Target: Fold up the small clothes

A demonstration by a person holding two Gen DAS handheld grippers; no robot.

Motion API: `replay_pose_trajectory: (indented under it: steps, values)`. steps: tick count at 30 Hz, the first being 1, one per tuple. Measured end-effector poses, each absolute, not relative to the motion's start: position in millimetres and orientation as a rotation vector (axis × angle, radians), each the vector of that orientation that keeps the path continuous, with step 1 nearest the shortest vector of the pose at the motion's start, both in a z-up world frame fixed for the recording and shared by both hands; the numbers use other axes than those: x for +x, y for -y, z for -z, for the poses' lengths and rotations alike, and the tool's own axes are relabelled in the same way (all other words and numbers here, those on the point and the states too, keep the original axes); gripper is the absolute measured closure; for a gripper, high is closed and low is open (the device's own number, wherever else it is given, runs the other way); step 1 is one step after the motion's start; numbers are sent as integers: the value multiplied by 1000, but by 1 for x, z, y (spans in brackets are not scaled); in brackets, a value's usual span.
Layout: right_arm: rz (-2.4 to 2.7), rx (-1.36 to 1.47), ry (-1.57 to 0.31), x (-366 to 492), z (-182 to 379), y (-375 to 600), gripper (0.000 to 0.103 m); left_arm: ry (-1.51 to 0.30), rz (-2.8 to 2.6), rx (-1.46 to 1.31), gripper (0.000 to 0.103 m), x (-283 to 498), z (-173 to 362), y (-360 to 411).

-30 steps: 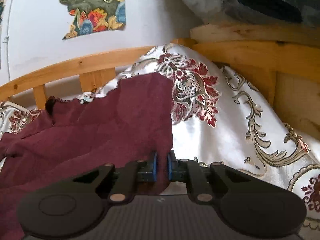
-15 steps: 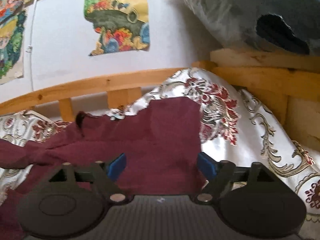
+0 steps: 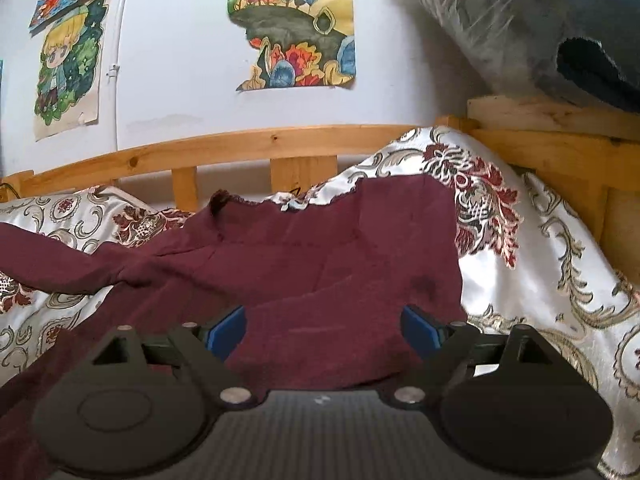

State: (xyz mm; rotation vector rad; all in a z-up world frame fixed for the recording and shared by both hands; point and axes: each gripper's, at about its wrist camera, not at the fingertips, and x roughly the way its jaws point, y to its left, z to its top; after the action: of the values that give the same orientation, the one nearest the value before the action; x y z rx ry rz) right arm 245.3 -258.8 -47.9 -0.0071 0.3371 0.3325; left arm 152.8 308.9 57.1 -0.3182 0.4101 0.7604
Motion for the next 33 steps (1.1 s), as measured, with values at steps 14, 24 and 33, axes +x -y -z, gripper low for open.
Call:
replay_pose_trajectory:
  steps: [14, 24, 33]
  values:
    - [-337, 4, -325, 242, 49, 260, 13, -295, -780, -61, 99, 159, -81, -245]
    - [-325, 18, -320, 242, 48, 268, 13, -65, -278, 61, 99, 176, -138, -78]
    - [-293, 29, -306, 243, 45, 283, 13, -126, 117, 97, 99, 187, -89, 49]
